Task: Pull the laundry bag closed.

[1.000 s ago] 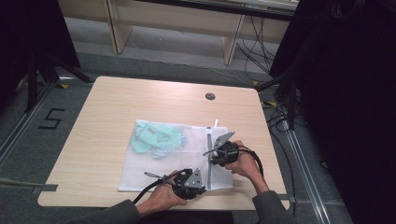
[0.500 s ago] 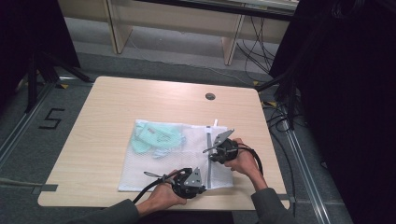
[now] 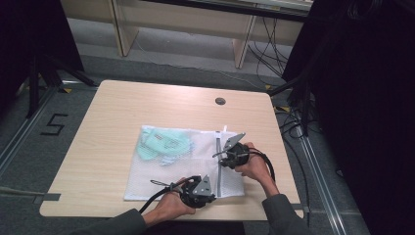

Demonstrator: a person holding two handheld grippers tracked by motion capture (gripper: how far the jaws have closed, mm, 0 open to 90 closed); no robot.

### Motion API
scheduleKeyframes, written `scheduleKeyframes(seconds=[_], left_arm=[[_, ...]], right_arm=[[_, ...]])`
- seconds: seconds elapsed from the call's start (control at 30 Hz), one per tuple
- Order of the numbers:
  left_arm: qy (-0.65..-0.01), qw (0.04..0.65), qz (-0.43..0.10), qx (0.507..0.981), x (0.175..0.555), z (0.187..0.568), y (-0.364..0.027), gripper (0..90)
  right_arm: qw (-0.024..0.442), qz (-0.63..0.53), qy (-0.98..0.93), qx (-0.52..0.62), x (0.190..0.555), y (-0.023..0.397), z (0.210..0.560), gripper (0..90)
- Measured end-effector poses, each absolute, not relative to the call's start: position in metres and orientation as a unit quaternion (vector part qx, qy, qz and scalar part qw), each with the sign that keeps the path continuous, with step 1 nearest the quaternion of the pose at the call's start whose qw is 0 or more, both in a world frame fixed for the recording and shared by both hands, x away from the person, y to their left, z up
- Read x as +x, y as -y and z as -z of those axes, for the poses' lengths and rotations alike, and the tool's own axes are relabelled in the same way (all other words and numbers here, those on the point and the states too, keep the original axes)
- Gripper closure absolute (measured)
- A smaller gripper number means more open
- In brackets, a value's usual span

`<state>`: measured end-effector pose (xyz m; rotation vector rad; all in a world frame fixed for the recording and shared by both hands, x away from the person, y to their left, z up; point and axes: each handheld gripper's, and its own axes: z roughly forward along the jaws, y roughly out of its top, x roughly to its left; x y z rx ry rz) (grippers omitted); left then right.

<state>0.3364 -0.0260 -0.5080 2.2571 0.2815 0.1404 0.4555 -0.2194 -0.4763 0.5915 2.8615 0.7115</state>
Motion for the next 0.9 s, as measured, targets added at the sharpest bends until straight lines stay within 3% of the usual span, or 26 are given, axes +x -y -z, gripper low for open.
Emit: scheduleKeyframes(seconds=[0.9], left_arm=[[-0.116, 0.424, -0.044, 0.897, 0.333, 0.509, 0.029, 88.7]], right_arm=[[0.091, -0.239, -0.946, 0.199, 0.472, 0.221, 0.476, 86.7]])
